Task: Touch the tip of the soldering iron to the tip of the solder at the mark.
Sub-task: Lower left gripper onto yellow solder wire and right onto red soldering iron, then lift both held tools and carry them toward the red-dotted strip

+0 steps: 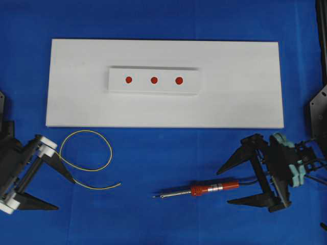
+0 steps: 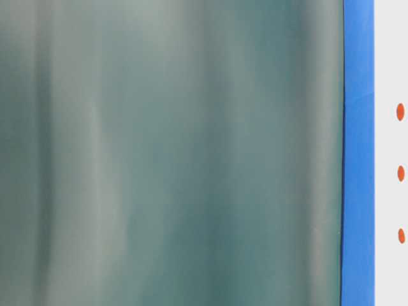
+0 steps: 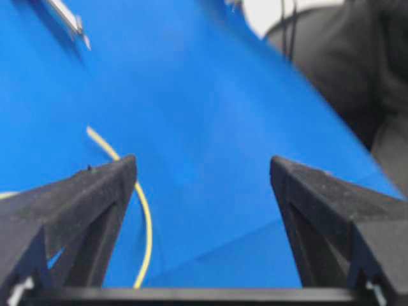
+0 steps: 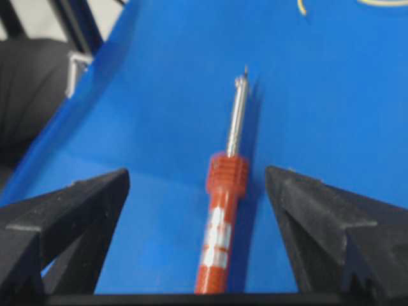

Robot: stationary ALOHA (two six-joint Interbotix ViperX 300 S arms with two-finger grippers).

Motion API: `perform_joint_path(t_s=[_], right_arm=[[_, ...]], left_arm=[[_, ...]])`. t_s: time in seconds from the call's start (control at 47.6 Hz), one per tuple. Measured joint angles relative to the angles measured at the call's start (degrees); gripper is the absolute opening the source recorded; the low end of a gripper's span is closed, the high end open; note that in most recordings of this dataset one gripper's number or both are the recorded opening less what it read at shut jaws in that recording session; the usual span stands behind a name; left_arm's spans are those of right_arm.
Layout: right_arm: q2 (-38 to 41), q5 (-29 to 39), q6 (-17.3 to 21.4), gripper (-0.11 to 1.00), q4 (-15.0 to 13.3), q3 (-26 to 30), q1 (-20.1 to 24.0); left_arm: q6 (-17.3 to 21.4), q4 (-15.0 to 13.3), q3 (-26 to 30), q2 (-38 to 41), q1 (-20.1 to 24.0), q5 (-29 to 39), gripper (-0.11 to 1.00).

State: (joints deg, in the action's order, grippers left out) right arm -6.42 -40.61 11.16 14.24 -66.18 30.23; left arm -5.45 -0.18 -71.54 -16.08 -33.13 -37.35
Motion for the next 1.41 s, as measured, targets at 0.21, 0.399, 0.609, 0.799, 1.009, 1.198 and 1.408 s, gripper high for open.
perform_joint_path(t_s=[0.21, 0.399, 0.609, 0.799, 1.009, 1.198, 1.408], right_arm=[[9.05, -5.19, -0.09, 0.89, 5.01, 1.58, 2.46], [14.41, -8.53, -0.09, 0.89, 7.91, 3.16, 3.69], [19.69, -10.99, -0.09, 0.88, 9.76, 5.1, 4.22], [21.53, -11.69, -0.09, 0.86, 10.81, 5.71, 4.57], [22.24, -11.95, -0.35, 0.81, 11.78, 5.89, 4.57], [23.73, -12.04, -1.76, 0.31, 11.78, 6.06, 4.57], [23.82, -12.13, -2.64, 0.06, 11.95, 6.06, 4.48]], left_arm=[[0.0, -0.26, 1.49, 10.46, -0.09, -4.48, 0.79], [0.0, -0.7, 3.43, 16.96, 1.32, -5.19, 0.79], [-0.09, -0.7, 4.57, 21.18, 3.87, -5.36, 0.79], [0.18, -0.7, 4.57, 21.8, 3.69, -5.36, 0.74], [0.35, -0.79, 3.69, 21.8, 2.81, -5.36, 0.5], [0.79, -0.7, 3.16, 21.8, 2.72, -4.13, 0.18], [0.79, -0.62, 3.6, 21.8, 2.81, -2.64, 0.02]])
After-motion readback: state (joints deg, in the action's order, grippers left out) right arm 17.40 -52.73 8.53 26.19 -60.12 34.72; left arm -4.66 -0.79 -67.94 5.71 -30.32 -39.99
